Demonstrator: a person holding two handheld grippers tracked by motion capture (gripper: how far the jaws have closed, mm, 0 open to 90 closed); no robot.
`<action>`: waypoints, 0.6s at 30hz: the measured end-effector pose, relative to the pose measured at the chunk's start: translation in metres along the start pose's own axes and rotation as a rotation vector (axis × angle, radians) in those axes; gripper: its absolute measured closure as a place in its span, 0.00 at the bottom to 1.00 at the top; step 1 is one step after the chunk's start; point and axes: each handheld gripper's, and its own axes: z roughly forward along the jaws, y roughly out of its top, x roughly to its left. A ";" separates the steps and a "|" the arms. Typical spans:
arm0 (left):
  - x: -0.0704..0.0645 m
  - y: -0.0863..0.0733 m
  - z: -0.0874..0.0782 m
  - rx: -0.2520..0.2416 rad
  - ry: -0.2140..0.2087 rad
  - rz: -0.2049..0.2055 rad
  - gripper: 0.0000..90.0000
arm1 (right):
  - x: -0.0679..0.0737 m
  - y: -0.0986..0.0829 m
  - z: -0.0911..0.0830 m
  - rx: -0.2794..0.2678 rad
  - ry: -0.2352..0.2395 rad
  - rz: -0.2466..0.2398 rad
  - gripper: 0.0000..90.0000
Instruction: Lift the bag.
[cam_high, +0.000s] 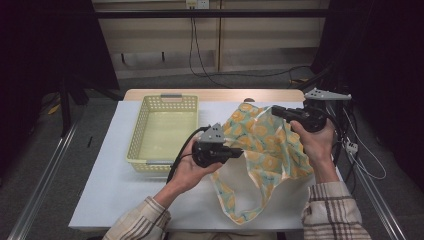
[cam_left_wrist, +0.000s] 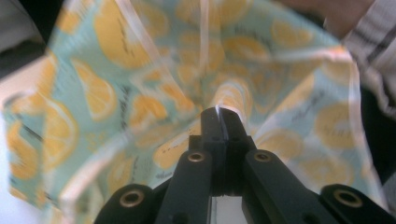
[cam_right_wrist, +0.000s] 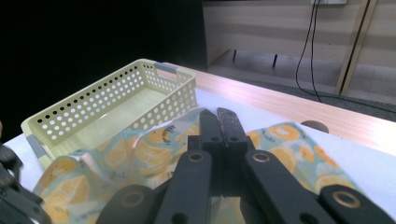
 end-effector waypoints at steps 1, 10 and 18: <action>0.000 0.004 -0.003 -0.017 0.006 -0.001 1.00 | 0.000 0.001 -0.001 -0.004 0.000 -0.003 1.00; 0.002 0.037 -0.035 -0.152 0.048 0.021 1.00 | 0.004 0.016 -0.008 -0.046 0.004 -0.017 1.00; 0.004 0.055 -0.066 -0.254 0.089 0.018 1.00 | 0.005 0.025 -0.008 -0.066 0.003 -0.022 1.00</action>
